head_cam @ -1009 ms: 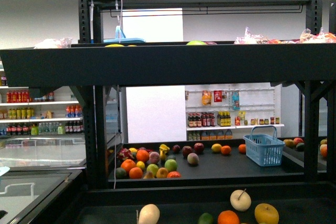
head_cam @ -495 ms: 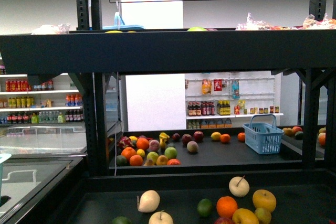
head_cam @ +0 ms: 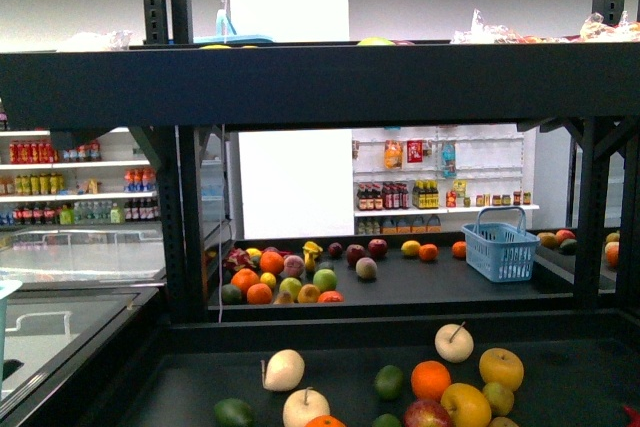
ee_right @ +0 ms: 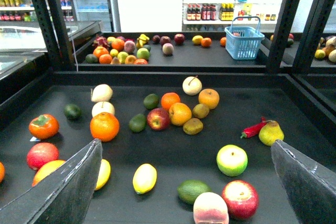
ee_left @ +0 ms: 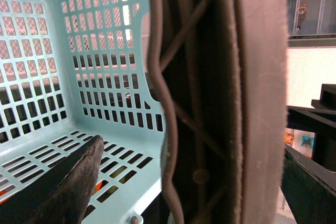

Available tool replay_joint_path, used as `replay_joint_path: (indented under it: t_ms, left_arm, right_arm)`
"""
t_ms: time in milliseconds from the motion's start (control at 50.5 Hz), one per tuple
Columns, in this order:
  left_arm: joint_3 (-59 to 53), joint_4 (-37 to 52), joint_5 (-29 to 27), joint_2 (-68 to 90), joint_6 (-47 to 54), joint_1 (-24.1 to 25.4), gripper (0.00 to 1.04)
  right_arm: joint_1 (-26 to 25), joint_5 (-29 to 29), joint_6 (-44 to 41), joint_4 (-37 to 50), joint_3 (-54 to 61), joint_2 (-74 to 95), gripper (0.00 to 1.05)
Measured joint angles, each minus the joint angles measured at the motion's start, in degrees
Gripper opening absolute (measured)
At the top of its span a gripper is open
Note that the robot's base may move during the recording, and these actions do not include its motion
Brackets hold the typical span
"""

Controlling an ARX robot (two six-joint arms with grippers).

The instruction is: Pick lemon from shelf

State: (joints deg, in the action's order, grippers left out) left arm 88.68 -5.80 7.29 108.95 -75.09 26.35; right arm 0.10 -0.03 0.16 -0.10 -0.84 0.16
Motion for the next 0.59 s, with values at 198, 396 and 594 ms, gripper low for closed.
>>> replay_joint_path:
  t_ms: [198, 396, 594]
  left_arm:
    - [1.09, -1.09, -1.57, 0.24, 0.31, -0.15, 0.68]
    - [0.94, -1.36, -2.82, 0.04, 0.94, -0.02, 0.34]
    - [0.11, -2.56, -3.21, -1.60, 1.90, 0.17, 0.17]
  right_arm:
    - [0.00, 0.00, 0.00, 0.00, 0.00, 0.00, 0.97]
    - [0.00, 0.00, 0.00, 0.00, 0.00, 0.00, 0.97]
    - [0.00, 0.02, 0.00, 0.00, 0.00, 0.00, 0.97]
